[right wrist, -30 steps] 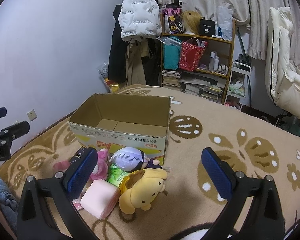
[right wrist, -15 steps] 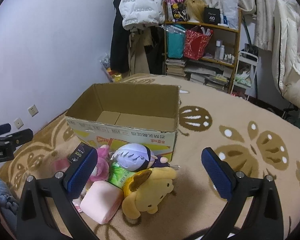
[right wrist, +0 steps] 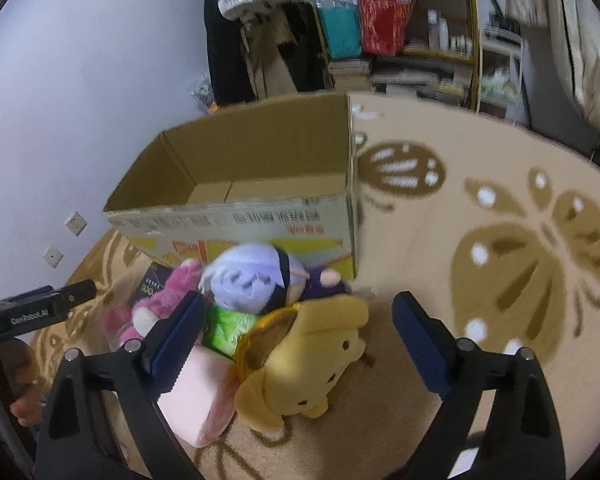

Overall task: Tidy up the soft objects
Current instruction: 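Grasp the pink rolled bag with the left gripper while the right gripper grasps the yellow plush dog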

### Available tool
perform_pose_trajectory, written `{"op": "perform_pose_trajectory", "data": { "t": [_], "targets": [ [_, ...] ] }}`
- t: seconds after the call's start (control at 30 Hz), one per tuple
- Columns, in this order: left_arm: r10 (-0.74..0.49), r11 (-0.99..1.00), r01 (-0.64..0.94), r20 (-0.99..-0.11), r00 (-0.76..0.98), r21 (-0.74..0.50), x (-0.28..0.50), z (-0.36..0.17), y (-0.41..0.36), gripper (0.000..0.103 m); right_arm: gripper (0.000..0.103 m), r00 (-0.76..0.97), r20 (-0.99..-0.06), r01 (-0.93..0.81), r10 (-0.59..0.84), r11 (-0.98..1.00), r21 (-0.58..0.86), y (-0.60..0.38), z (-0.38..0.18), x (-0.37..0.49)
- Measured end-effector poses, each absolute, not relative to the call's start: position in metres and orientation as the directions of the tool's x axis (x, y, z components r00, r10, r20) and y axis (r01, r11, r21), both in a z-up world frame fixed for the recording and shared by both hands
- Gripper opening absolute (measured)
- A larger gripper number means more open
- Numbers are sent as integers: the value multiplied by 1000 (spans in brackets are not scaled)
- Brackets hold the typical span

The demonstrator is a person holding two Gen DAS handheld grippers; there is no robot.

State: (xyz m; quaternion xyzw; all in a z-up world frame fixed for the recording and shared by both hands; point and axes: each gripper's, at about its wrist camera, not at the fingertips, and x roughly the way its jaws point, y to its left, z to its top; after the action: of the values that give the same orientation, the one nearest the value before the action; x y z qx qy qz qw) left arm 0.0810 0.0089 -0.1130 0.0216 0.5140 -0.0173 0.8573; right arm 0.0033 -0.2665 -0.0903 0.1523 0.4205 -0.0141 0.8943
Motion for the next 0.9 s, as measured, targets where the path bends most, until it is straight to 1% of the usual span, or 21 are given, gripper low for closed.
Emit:
{"op": "perform_pose_trajectory", "data": {
  "t": [0.17,0.53,0.9],
  "targets": [
    [23,997,61,-896,444,56,86,-127,4,103,98,610,-779,168,145,937,306,-271,-108,9],
    [68,995,49,-939,337,89,100,-164,3,103,97,553,-819,174,150,941,290,-269,-130,18],
    [131,979,108,-938,321,174,100,-178,-14,103,97,521,-841,152,146,954,259,-262,-139,22]
  ]
}}
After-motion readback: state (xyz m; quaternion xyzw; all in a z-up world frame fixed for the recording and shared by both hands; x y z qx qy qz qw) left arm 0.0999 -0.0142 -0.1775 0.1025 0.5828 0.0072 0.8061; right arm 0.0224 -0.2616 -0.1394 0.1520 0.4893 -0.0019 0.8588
